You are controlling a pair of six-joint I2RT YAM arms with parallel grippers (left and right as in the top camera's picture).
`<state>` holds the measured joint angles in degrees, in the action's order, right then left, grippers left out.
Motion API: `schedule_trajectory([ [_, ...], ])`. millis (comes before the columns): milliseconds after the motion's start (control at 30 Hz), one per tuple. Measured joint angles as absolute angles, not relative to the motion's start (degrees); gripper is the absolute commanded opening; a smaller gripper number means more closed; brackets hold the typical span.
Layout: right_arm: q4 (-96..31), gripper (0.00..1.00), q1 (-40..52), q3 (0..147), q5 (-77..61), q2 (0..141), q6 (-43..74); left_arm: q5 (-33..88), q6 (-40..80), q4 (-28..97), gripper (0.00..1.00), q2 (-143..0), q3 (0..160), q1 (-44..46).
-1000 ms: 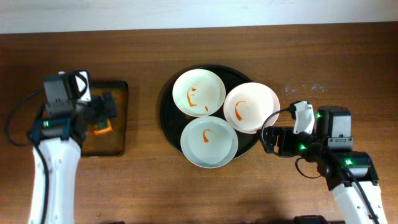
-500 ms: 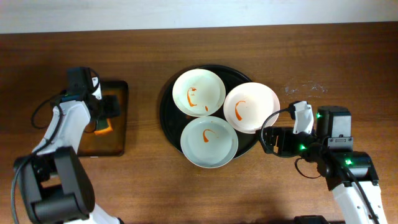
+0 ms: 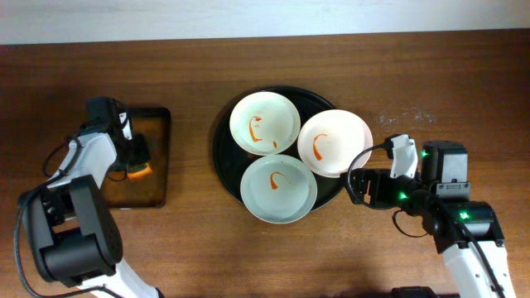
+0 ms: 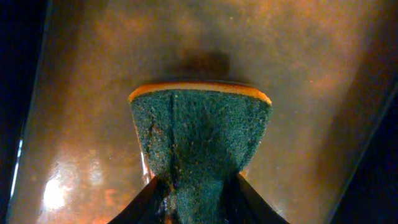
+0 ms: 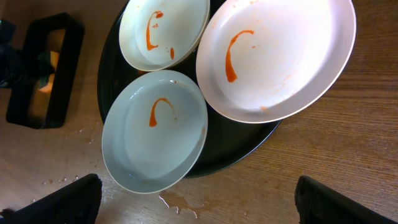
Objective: Clean dirty plates on tray and stack at the side
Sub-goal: 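Lift the sponge with the left gripper and move it toward the plates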
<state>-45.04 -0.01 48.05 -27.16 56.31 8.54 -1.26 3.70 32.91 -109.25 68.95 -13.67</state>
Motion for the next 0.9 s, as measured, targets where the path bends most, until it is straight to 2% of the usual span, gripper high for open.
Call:
schedule_trajectory([
  [33, -45.0, 0.99, 0.0, 48.1, -27.2, 56.3, 8.6, -1.1, 3.7, 32.9, 0.25, -109.3, 68.9, -13.7],
  [167, -45.0, 0.99, 0.0, 48.1, -27.2, 56.3, 8.6, -0.7, 4.0, 32.9, 0.01, -109.3, 68.9, -13.7],
  [533, -45.0, 0.99, 0.0, 48.1, -27.2, 56.4, 8.6, 0.6, 3.9, 36.0, 0.01, -109.2, 70.8, -13.7],
  [900, -45.1, 0.99, 0.0, 48.1, -27.2, 57.3, 8.6, 1.1, 3.9, 38.5, 0.01, -102.1, 71.5, -13.7],
])
